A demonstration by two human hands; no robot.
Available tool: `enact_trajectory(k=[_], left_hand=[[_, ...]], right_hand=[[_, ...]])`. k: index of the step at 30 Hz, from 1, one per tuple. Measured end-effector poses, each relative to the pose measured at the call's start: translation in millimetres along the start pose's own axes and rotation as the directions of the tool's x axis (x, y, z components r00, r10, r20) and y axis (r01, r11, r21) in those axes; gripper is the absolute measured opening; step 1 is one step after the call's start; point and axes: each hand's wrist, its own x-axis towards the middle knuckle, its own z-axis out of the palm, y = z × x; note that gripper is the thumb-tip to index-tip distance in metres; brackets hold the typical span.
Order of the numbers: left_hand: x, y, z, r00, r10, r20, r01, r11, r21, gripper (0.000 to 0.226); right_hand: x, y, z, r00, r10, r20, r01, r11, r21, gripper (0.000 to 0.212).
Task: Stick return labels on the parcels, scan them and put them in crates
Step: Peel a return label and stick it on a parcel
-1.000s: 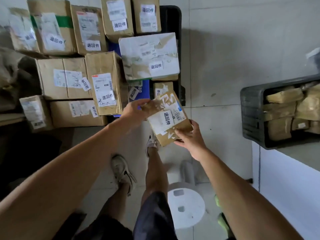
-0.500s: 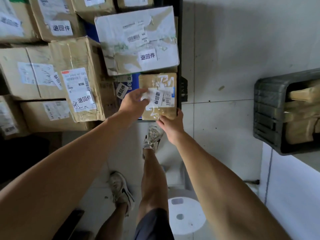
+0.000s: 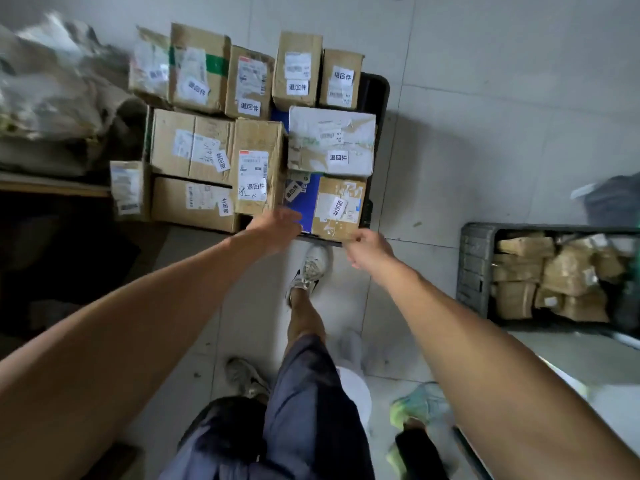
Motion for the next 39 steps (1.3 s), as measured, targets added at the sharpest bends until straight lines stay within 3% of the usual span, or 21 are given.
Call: enact_trajectory(k=[2,5,9,13,17,19,21,24,27,32,39], left_hand=[[-53,-9,-22,0.999,0.032,-0.039,-0.031,0.999,0.023,0.024],[-123,-44,-55,0.988,0.095,-0.121,-0.092,0.995,0.029,0.033],[-227,-129,-92,0.952,0.084,-0.296,-0.07,0.996,0.059,0.035],[-360,-257,-114,0.839,0.013,-0.544,0.049,0.994,0.099,0.034],[-491,-410,-111,0.631,-0.187,-0.753,0.261,0.965,-0.021,0.041],[-563,-495,-82,0.497,-0.356,-0.791,0.394,0.905,-0.16,0.042],[-603,-532,-67,0.427,-0.418,-0.802,0.433,0.873,-0.224,0.041],[-686,-606,0,0.289,-0.597,-0.748,0.552,0.743,-0.38,0.036],[-742,-662,63,0.149,-0.737,-0.659,0.591,0.601,-0.539,0.035],[-803,-706,145,-0.005,-0.873,-0.488,0.599,0.388,-0.701,0.039],[-850,-743,229,-0.097,-0.962,-0.255,0.514,0.171,-0.841,0.047]], right_hand=[[-49,-24,0,0.998,-0.07,0.0,0.07,0.992,-0.11,0.021],[-119,-68,23,0.975,-0.222,0.017,0.216,0.926,-0.308,0.044],[-213,-104,101,0.9,-0.401,0.171,0.425,0.718,-0.551,0.041],[-325,-132,217,0.769,-0.505,0.392,0.584,0.305,-0.753,0.042],[-439,-149,359,0.531,-0.597,0.602,0.651,-0.168,-0.74,0.039],[-503,-136,449,0.394,-0.569,0.722,0.615,-0.42,-0.667,0.036],[-540,-132,488,0.309,-0.57,0.761,0.542,-0.552,-0.634,0.042],[-611,-91,576,0.131,-0.478,0.869,0.467,-0.743,-0.479,0.046],[-664,-45,646,0.007,-0.348,0.938,0.417,-0.851,-0.319,0.052],[-731,30,730,-0.12,-0.093,0.988,0.325,-0.944,-0.05,0.054],[-797,132,818,-0.2,0.185,0.962,0.254,-0.939,0.233,0.054]])
